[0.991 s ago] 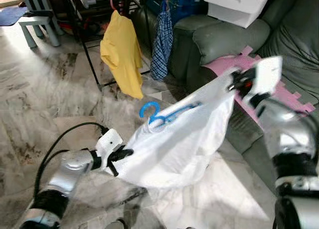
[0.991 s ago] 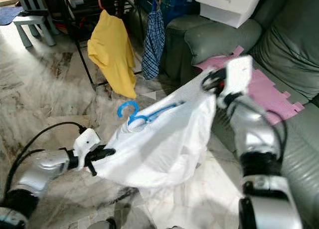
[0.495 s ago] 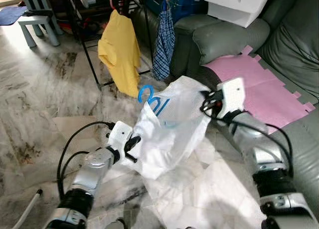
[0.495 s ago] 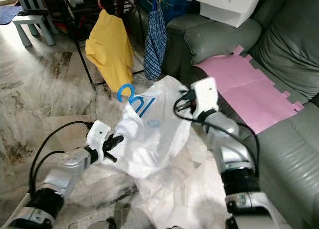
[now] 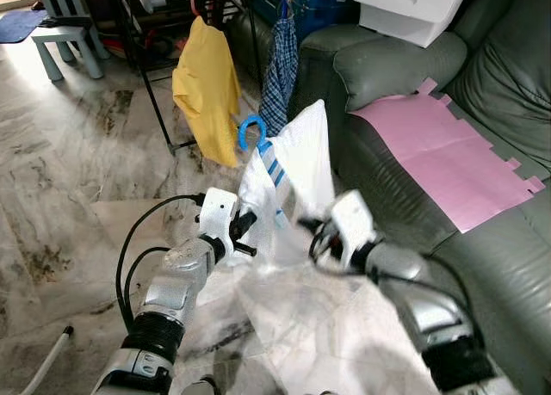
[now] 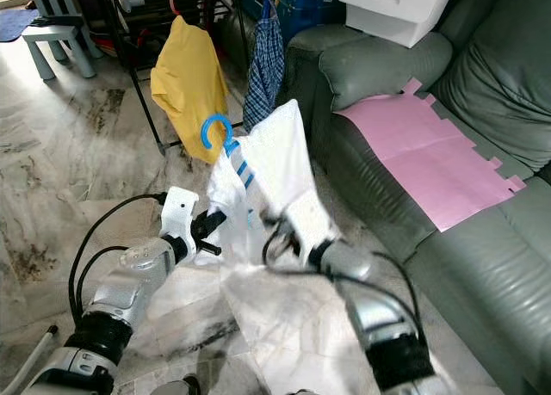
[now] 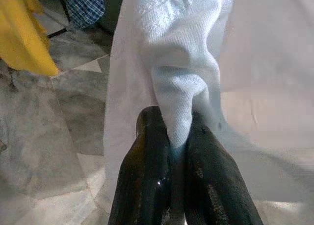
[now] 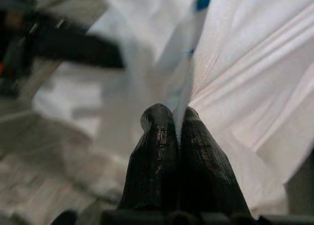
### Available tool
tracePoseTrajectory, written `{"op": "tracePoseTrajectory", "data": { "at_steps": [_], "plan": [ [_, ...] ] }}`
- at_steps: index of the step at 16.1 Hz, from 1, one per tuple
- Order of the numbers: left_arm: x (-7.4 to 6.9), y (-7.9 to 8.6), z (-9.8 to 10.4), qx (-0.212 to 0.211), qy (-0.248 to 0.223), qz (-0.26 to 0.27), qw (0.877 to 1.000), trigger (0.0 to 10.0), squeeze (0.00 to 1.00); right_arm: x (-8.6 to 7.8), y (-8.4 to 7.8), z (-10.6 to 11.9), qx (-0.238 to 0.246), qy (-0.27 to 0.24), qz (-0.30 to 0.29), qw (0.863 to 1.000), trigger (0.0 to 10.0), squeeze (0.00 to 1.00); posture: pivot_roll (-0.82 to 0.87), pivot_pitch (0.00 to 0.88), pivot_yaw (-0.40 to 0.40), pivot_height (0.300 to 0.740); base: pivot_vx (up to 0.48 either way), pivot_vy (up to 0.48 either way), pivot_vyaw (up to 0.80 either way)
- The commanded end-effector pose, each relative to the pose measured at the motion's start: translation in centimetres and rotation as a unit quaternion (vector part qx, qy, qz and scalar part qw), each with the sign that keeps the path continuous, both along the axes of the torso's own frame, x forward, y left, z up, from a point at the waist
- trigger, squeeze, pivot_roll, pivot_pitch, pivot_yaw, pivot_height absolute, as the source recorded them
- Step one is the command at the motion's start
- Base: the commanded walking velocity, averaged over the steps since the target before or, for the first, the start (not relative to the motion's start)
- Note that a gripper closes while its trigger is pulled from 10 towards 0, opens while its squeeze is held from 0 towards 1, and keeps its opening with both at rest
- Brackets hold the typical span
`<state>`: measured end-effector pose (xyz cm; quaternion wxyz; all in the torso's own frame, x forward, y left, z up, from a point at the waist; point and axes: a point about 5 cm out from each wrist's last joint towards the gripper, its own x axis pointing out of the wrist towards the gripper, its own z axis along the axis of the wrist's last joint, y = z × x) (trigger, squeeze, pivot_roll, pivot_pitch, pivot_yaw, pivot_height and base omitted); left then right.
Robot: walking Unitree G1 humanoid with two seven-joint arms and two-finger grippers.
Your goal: Hang hanger
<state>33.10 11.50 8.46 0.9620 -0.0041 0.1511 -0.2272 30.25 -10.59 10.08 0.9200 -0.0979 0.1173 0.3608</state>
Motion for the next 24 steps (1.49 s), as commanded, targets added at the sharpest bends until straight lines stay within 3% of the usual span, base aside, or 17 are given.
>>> {"op": "tracePoseTrajectory", "data": {
  "at_steps": [1, 2, 3, 4, 5, 6, 7, 9, 12, 14, 16, 18, 20, 21, 22, 24],
  "plan": [
    [1.0, 0.2, 2.5, -0.020, -0.043, 0.015, 0.999, 0.0, 0.00, -0.8, 0.3, -0.8, -0.016, 0.019, 0.027, 0.999, 0.0, 0.00, -0.07, 0.137, -0.026, 0.740, 0.000, 0.000, 0.00],
    [1.0, 0.2, 2.7, -0.021, -0.045, 0.015, 0.999, 0.0, 0.00, -1.0, 0.2, -1.2, -0.027, 0.023, 0.030, 0.999, 4.1, 0.00, -0.07, 0.137, -0.026, 0.740, 0.000, 0.000, 0.00],
    [1.0, 0.2, 2.8, -0.021, -0.046, 0.013, 0.999, 0.0, 0.00, -1.3, 0.2, -1.6, -0.038, 0.029, 0.044, 0.998, 5.8, 0.00, -0.06, 0.137, -0.026, 0.740, 0.000, 0.000, 0.00],
    [1.0, 0.2, 2.8, -0.020, -0.045, 0.014, 0.999, 0.0, 0.00, -1.3, 0.0, -1.8, -0.052, 0.026, 0.041, 0.997, 10.0, 0.00, -0.06, 0.137, -0.026, 0.740, 0.000, 0.000, 0.00],
    [1.0, 0.3, 2.9, -0.020, -0.044, 0.015, 0.999, 0.0, 0.00, -1.4, -0.4, -2.0, -0.069, 0.025, 0.039, 0.997, 10.0, 1.00, -0.06, 0.136, -0.026, 0.740, 0.000, 0.000, 0.00],
    [1.1, 0.4, 2.9, -0.017, -0.045, 0.015, 0.999, 0.0, 0.00, -1.5, -0.6, -2.1, -0.084, 0.024, 0.046, 0.995, 10.0, 1.00, -0.07, 0.137, -0.026, 0.740, 0.000, 0.000, 0.00],
    [1.3, 0.7, 3.1, -0.015, -0.046, 0.020, 0.999, 0.0, 0.00, -1.8, -1.3, -2.3, -0.129, 0.010, 0.067, 0.989, 10.0, 1.00, -0.07, 0.139, -0.025, 0.740, 0.000, 0.000, 0.00],
    [1.5, 1.0, 3.4, -0.011, -0.050, 0.027, 0.998, 0.0, 0.00, -2.0, -2.0, -2.3, -0.155, 0.002, 0.080, 0.985, 10.0, 1.00, -0.07, 0.139, -0.025, 0.740, 0.000, 0.000, 0.00],
    [1.9, 1.5, 3.6, -0.004, -0.057, 0.035, 0.998, 0.0, 0.00, -2.4, -2.6, -1.7, -0.152, -0.006, 0.103, 0.983, 10.0, 1.00, -0.07, 0.142, -0.024, 0.740, 0.000, 0.000, 0.00],
    [1.9, 1.6, 3.9, 0.019, -0.076, 0.009, 0.997, 0.0, 0.00, -2.9, -3.1, -0.8, -0.157, -0.026, 0.142, 0.977, 10.0, 1.00, -0.08, 0.145, -0.023, 0.740, 0.000, 0.000, 0.00],
    [1.6, 2.0, 4.1, 0.082, -0.102, -0.053, 0.990, 0.0, 0.00, -2.5, -4.4, 0.4, -0.178, -0.046, 0.149, 0.972, 10.0, 1.00, -0.08, 0.147, -0.019, 0.740, 0.000, 0.000, 0.00],
    [1.4, 3.2, 3.8, 0.142, -0.111, -0.101, 0.978, 0.0, 0.00, -1.7, -5.9, 1.9, -0.186, -0.065, 0.137, 0.971, 10.0, 1.00, -0.08, 0.148, -0.015, 0.740, 0.000, 0.000, 0.00],
    [1.0, 4.5, 3.2, 0.177, -0.103, -0.141, 0.969, 0.0, 0.00, -1.0, -7.1, 3.0, -0.202, -0.086, 0.123, 0.968, 10.0, 1.00, -0.08, 0.149, -0.015, 0.740, 0.000, 0.000, 0.00],
    [0.7, 5.0, 2.9, 0.208, -0.105, -0.170, 0.957, 0.0, 0.00, -0.9, -7.5, 3.2, -0.212, -0.091, 0.124, 0.965, 10.0, 1.00, -0.08, 0.150, -0.014, 0.740, 0.000, 0.000, 0.00],
    [-0.2, 5.3, 2.5, 0.250, -0.115, -0.240, 0.931, 0.0, 0.00, -1.0, -7.9, 3.6, -0.216, -0.094, 0.131, 0.963, 10.0, 1.00, -0.08, 0.151, -0.014, 0.740, 0.000, 0.000, 0.00],
    [-0.6, 5.5, 2.3, 0.253, -0.113, -0.273, 0.921, 0.0, 0.00, -1.0, -8.2, 4.0, -0.214, -0.098, 0.134, 0.963, 10.0, 1.00, -0.08, 0.152, -0.014, 0.740, 0.000, 0.000, 0.00]
  ]
}}
